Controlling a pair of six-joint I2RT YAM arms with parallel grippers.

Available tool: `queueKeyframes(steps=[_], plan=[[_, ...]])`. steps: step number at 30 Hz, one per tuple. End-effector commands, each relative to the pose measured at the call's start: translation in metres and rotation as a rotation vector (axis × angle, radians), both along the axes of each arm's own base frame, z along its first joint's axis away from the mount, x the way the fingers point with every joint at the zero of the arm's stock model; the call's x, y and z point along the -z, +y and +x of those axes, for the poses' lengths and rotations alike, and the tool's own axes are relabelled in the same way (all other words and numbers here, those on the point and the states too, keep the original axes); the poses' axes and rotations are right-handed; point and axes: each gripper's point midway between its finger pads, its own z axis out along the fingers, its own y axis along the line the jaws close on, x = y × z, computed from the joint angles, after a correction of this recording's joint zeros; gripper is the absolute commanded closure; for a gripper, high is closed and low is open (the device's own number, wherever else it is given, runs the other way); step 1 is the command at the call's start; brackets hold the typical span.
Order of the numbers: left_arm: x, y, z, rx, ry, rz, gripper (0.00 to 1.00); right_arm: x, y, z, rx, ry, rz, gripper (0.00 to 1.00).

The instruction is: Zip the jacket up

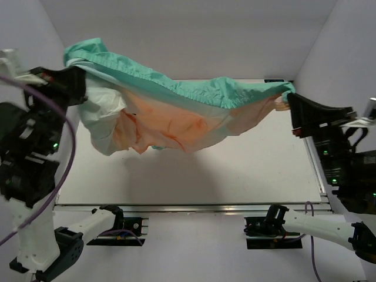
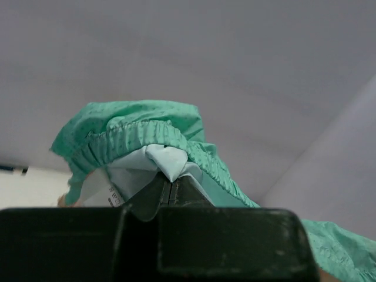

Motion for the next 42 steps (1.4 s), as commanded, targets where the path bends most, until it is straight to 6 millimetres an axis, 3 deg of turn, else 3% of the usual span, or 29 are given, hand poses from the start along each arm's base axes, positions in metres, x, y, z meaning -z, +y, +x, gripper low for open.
queueKeyframes(steps=[1,2,5,7,8,9,10,13,14,15,16,17,18,20,21,22,23,24,26,27,28,29,30,32,33,34,35,36,42], plan=[[-0.04,0.006,-0.039,0.027,-0.121,0.008,1.0,-0.046,-0.011,-0.015,-0.038,-0.103,0.047,1.0],[-0.055,0.013,-0.055,0.02,-0.168,-0.007,1.0,-0.047,-0.007,-0.014,-0.044,-0.094,0.021,1.0],[-0.07,0.023,-0.074,-0.003,-0.224,-0.033,1.0,-0.078,-0.015,-0.024,-0.054,-0.174,0.02,1.0],[-0.076,0.021,-0.08,0.014,-0.252,-0.034,0.99,-0.099,-0.031,-0.028,-0.02,-0.205,0.042,1.0],[-0.074,0.018,-0.077,0.023,-0.246,-0.036,0.98,-0.103,-0.026,-0.022,0.001,-0.193,0.029,1.0],[-0.072,0.016,-0.074,0.031,-0.236,-0.036,0.98,-0.112,-0.04,-0.019,0.061,-0.187,0.05,1.0],[-0.068,0.015,-0.069,0.029,-0.219,-0.041,0.97,-0.114,-0.035,-0.012,0.09,-0.175,0.037,1.0],[-0.034,0.007,-0.03,0.014,-0.109,-0.053,0.96,-0.109,-0.041,0.013,0.272,-0.088,0.022,1.0],[-0.001,-0.002,-0.004,0.018,-0.02,-0.037,0.96,-0.103,-0.039,0.022,0.334,-0.061,-0.004,1.0],[0.016,-0.008,0.012,0.022,0.025,-0.031,0.96,-0.097,-0.056,0.03,0.479,-0.011,-0.014,1.0],[0.036,-0.012,0.026,0.02,0.081,-0.048,0.95,-0.075,-0.031,0.048,0.543,0.027,-0.113,1.0],[0.079,-0.019,0.049,0.012,0.191,-0.038,0.95,-0.062,-0.03,0.054,0.609,0.07,-0.145,1.0],[0.109,-0.023,0.068,0.001,0.266,-0.034,0.95,-0.048,-0.014,0.068,0.637,0.09,-0.181,1.0],[0.157,-0.028,0.096,-0.034,0.377,-0.042,0.93,-0.009,-0.008,0.102,0.695,0.162,-0.242,1.0],[0.209,-0.033,0.12,-0.06,0.499,-0.009,0.9,0.043,0.018,0.131,0.598,0.246,-0.477,1.0],[0.232,-0.031,0.134,-0.097,0.549,0.004,0.82,0.065,-0.002,0.161,0.587,0.341,-0.304,1.0],[0.255,-0.031,0.146,-0.119,0.605,0.023,0.57,0.098,-0.002,0.18,0.542,0.417,-0.336,1.0],[0.29,-0.035,0.173,-0.135,0.699,0.06,0.41,0.135,0.002,0.208,0.454,0.486,-0.376,1.0],[0.329,-0.032,0.193,-0.121,0.844,0.093,0.17,0.199,0.007,0.233,0.388,0.602,-0.404,1.0],[0.317,-0.033,0.21,-0.114,0.843,0.089,0.16,0.236,-0.007,0.26,0.405,0.693,-0.426,1.0],[0.356,-0.032,0.226,-0.127,0.957,0.121,0.16,0.259,-0.012,0.27,0.386,0.766,-0.432,1.0],[0.369,-0.025,0.221,-0.169,1.036,0.154,0.15,0.255,-0.007,0.284,0.315,0.785,-0.382,1.0],[0.372,-0.023,0.225,-0.184,1.057,0.165,0.13,0.289,-0.01,0.302,0.298,0.881,-0.397,1.0],[0.373,-0.02,0.227,-0.195,1.061,0.18,0.1,0.301,-0.024,0.31,0.29,0.958,-0.405,1.0],[0.372,-0.02,0.225,-0.194,1.05,0.178,0.02,0.303,-0.025,0.315,0.292,0.957,-0.411,1.0],[0.385,-0.018,0.215,-0.192,1.074,0.19,0.02,0.303,-0.025,0.315,0.29,0.947,-0.413,1.0],[0.367,-0.017,0.212,-0.188,1.01,0.168,0.02,0.298,-0.021,0.319,0.274,0.906,-0.405,1.0],[0.366,-0.018,0.206,-0.173,1.003,0.161,0.02,0.289,-0.022,0.314,0.27,0.877,-0.397,1.0],[0.378,-0.013,0.147,-0.15,1.025,0.104,0.02,0.292,-0.022,0.288,0.241,0.844,-0.394,1.0]])
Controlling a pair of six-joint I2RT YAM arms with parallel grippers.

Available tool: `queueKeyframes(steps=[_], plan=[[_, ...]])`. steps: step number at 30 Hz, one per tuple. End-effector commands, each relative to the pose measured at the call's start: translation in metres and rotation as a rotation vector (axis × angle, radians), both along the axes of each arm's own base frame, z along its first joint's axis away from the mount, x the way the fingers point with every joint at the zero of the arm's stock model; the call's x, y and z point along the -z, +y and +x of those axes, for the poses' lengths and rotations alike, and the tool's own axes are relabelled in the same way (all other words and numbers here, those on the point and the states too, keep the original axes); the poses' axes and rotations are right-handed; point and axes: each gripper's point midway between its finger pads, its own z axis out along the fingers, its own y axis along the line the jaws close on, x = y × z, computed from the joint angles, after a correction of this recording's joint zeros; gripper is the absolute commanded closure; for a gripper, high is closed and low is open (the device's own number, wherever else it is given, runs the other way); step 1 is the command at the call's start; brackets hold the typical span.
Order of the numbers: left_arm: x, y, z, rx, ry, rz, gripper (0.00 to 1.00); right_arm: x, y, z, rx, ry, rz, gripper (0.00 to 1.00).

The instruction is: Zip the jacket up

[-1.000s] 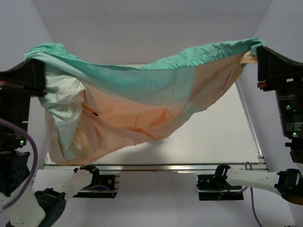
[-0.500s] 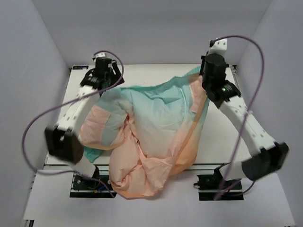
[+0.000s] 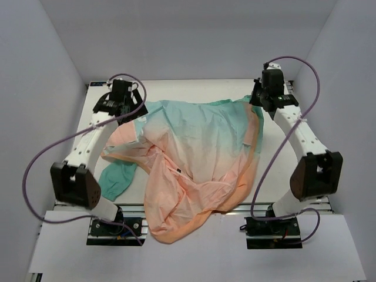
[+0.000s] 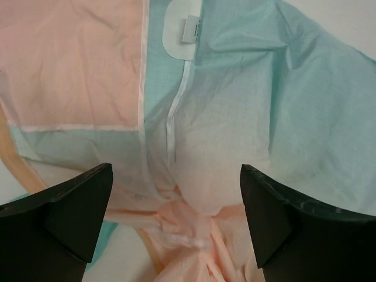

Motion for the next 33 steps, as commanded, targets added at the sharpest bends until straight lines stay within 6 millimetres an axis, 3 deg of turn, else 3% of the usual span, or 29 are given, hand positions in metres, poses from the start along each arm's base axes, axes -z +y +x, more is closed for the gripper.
queueKeyframes(steps=[1,3,7,8,11,12,14,15,16,17,18,19,20,21,22,23,25,26,27,28,29,30,31,32,33], plan=[[-0.013,-0.001,-0.027,-0.009,-0.049,-0.053,0.02,-0.031,0.011,-0.008,-0.047,-0.109,0.065,1.0],[0.005,0.001,-0.042,-0.021,-0.015,-0.056,0.02,-0.03,0.018,-0.01,-0.087,-0.117,0.081,1.0],[0.024,0.007,-0.053,-0.071,0.023,-0.05,0.02,-0.027,0.036,-0.008,-0.135,-0.071,0.159,1.0],[0.026,0.01,-0.056,-0.089,0.034,-0.046,0.02,-0.044,0.055,-0.008,-0.208,-0.089,0.225,1.0],[0.028,0.02,-0.058,-0.145,0.043,-0.021,0.02,-0.07,0.105,-0.012,-0.327,-0.126,0.343,1.0],[0.028,0.027,-0.058,-0.183,0.046,-0.028,0.02,-0.077,0.136,-0.02,-0.378,-0.139,0.363,1.0],[0.034,0.039,-0.061,-0.23,0.076,-0.035,0.02,-0.094,0.171,-0.014,-0.397,-0.181,0.397,1.0],[0.035,0.055,-0.062,-0.287,0.08,-0.043,0.02,-0.099,0.203,-0.022,-0.438,-0.176,0.417,1.0],[0.034,0.066,-0.062,-0.325,0.086,-0.048,0.02,-0.101,0.218,-0.019,-0.434,-0.174,0.432,1.0],[0.038,0.075,-0.067,-0.361,0.115,-0.044,0.02,-0.08,0.234,-0.007,-0.366,-0.115,0.47,1.0],[0.037,0.085,-0.066,-0.394,0.118,-0.043,0.02,-0.099,0.253,-0.004,-0.351,-0.146,0.514,1.0],[0.038,0.108,-0.069,-0.469,0.125,-0.042,0.02,-0.096,0.264,0.004,-0.318,-0.146,0.538,1.0],[0.04,0.117,-0.067,-0.502,0.133,-0.033,0.02,-0.08,0.272,0.025,-0.242,-0.168,0.551,1.0],[0.041,0.128,-0.067,-0.538,0.141,-0.022,0.02,-0.079,0.286,0.029,-0.195,-0.177,0.611,1.0],[0.042,0.144,-0.069,-0.597,0.15,-0.028,0.02,-0.077,0.291,0.039,-0.149,-0.206,0.635,1.0],[0.042,0.151,-0.066,-0.616,0.147,-0.032,0.02,-0.057,0.287,0.058,-0.041,-0.253,0.615,1.0],[0.051,0.166,-0.059,-0.65,0.158,-0.046,0.02,-0.074,0.298,0.08,0.012,-0.389,0.664,1.0],[0.046,0.171,-0.052,-0.654,0.147,-0.06,0.02,-0.038,0.302,0.098,0.057,-0.37,0.612,1.0],[0.054,0.177,-0.049,-0.666,0.173,-0.062,0.02,-0.024,0.301,0.105,0.073,-0.339,0.556,1.0],[0.055,0.182,-0.044,-0.677,0.167,-0.048,0.02,-0.053,0.302,0.115,0.068,-0.391,0.539,1.0],[0.057,0.186,-0.04,-0.683,0.164,-0.034,0.02,-0.025,0.302,0.122,0.091,-0.365,0.48,1.0],[0.063,0.192,-0.034,-0.692,0.175,-0.019,0.02,-0.02,0.299,0.123,0.091,-0.356,0.456,0.99],[0.066,0.196,-0.027,-0.69,0.168,-0.014,0.02,-0.022,0.296,0.124,0.079,-0.375,0.439,0.93],[0.067,0.2,-0.021,-0.692,0.16,-0.006,0.02,-0.007,0.288,0.118,0.067,-0.351,0.408,0.77],[0.069,0.205,-0.017,-0.698,0.161,0.0,0.02,-0.003,0.284,0.116,0.051,-0.345,0.405,0.67]])
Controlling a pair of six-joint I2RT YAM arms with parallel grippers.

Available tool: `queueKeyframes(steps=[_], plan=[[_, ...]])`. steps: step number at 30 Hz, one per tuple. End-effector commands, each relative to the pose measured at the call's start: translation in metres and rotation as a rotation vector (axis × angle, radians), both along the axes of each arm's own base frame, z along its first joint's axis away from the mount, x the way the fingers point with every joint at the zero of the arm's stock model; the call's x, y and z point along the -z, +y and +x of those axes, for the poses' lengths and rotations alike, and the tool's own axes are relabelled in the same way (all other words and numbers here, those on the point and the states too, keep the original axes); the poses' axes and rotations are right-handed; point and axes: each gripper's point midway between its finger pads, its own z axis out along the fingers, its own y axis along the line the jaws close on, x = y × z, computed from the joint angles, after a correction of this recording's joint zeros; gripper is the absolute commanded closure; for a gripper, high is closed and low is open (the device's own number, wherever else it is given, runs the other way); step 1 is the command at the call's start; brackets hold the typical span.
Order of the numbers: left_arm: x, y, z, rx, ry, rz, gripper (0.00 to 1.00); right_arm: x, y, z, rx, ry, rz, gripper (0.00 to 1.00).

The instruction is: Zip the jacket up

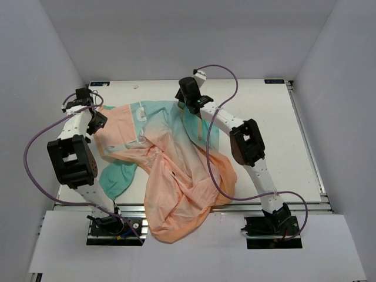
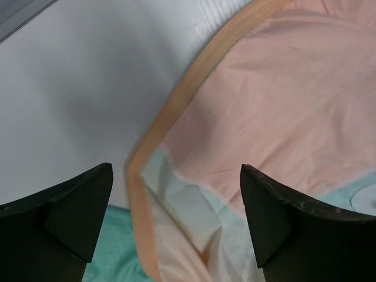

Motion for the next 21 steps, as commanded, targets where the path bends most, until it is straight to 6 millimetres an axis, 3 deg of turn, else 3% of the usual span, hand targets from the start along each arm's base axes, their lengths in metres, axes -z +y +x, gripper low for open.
queueKeyframes(steps=[1,3,4,5,6,7,8,9,10,11,12,13,14,15,16,21], plan=[[-0.004,0.018,0.024,-0.011,-0.043,0.043,0.02,-0.069,-0.031,0.001,0.038,-0.138,0.021,0.51],[-0.007,0.027,0.037,-0.006,-0.063,0.052,0.02,-0.072,-0.041,-0.004,-0.011,-0.122,-0.003,0.38],[-0.001,0.031,0.042,-0.014,-0.054,0.063,0.02,-0.087,-0.042,-0.017,-0.067,-0.115,-0.009,0.29],[-0.001,0.034,0.046,-0.014,-0.063,0.066,0.02,-0.074,-0.049,-0.026,-0.105,-0.089,-0.065,0.26],[-0.003,0.037,0.057,-0.005,-0.097,0.077,0.02,-0.074,-0.052,-0.036,-0.13,-0.082,-0.081,0.24],[0.004,0.038,0.063,0.011,-0.103,0.074,0.02,-0.101,-0.057,-0.051,-0.16,-0.114,-0.07,0.22],[0.009,0.032,0.071,0.046,-0.119,0.041,0.02,-0.073,-0.066,-0.067,-0.182,-0.061,-0.114,0.21],[0.012,0.032,0.077,0.06,-0.131,0.032,0.02,-0.068,-0.072,-0.078,-0.193,-0.048,-0.118,0.21],[0.015,0.031,0.082,0.069,-0.136,0.019,0.02,-0.09,-0.078,-0.096,-0.218,-0.075,-0.092,0.2],[0.028,0.03,0.086,0.078,-0.121,0.003,0.02,-0.067,-0.086,-0.111,-0.236,-0.038,-0.1,0.2],[0.032,0.03,0.089,0.09,-0.121,0.0,0.02,-0.065,-0.089,-0.121,-0.251,-0.032,-0.093,0.2],[0.033,0.031,0.094,0.094,-0.124,0.002,0.02,-0.083,-0.092,-0.136,-0.284,-0.061,-0.065,0.2],[0.044,0.033,0.095,0.091,-0.102,0.004,0.02,-0.083,-0.094,-0.145,-0.303,-0.064,-0.065,0.2],[0.046,0.037,0.098,0.093,-0.094,0.014,0.02,-0.067,-0.1,-0.157,-0.314,-0.03,-0.077,0.2],[0.042,0.04,0.106,0.097,-0.109,0.025,0.02,-0.08,-0.103,-0.167,-0.332,-0.051,-0.06,0.2],[0.058,0.054,0.117,0.103,-0.056,0.047,0.05,-0.084,-0.113,-0.194,-0.381,-0.052,-0.067,0.2]])
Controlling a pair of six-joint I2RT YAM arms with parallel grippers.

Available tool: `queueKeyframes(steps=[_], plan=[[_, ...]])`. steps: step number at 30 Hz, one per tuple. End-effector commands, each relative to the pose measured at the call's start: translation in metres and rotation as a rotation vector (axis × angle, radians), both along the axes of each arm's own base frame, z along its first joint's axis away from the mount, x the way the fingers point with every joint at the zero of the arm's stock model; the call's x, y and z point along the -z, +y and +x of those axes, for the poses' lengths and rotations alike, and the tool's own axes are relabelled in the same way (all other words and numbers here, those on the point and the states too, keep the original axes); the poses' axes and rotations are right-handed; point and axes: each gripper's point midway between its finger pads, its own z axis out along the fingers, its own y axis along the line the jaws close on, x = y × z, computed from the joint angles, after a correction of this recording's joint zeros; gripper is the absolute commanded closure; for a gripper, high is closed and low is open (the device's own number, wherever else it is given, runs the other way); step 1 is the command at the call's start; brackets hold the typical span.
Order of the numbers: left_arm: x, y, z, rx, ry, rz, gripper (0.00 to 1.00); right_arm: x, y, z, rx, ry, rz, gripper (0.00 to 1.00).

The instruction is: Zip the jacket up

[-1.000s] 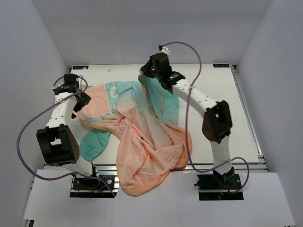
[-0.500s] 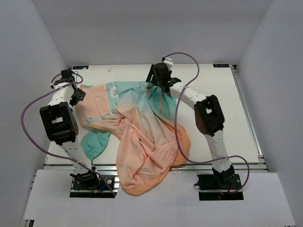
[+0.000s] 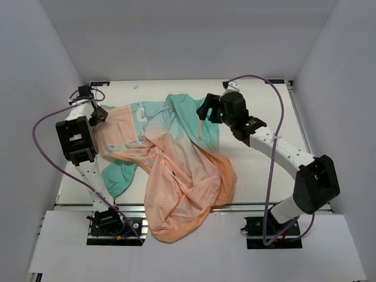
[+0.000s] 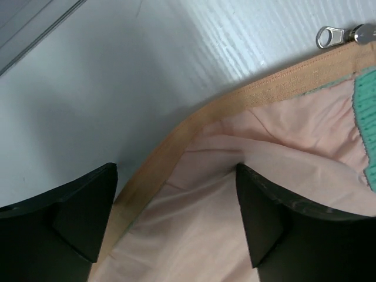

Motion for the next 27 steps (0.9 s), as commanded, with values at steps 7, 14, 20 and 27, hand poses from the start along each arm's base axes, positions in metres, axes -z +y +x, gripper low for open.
queueKeyframes(steps=[7,14,20,27], plan=[[-0.005,0.006,0.011,0.017,0.002,-0.013,0.72,-0.007,-0.015,-0.026,-0.042,-0.012,-0.052,0.2],[-0.068,-0.003,0.02,0.021,-0.14,0.022,0.96,0.019,-0.023,-0.044,-0.074,0.07,-0.115,0.2],[-0.124,-0.088,0.042,0.194,-0.229,0.078,0.95,0.033,-0.031,-0.059,-0.084,0.109,-0.132,0.2],[-0.146,-0.242,0.088,0.344,-0.292,0.033,0.95,0.039,-0.052,-0.077,-0.03,0.133,-0.151,0.19]])
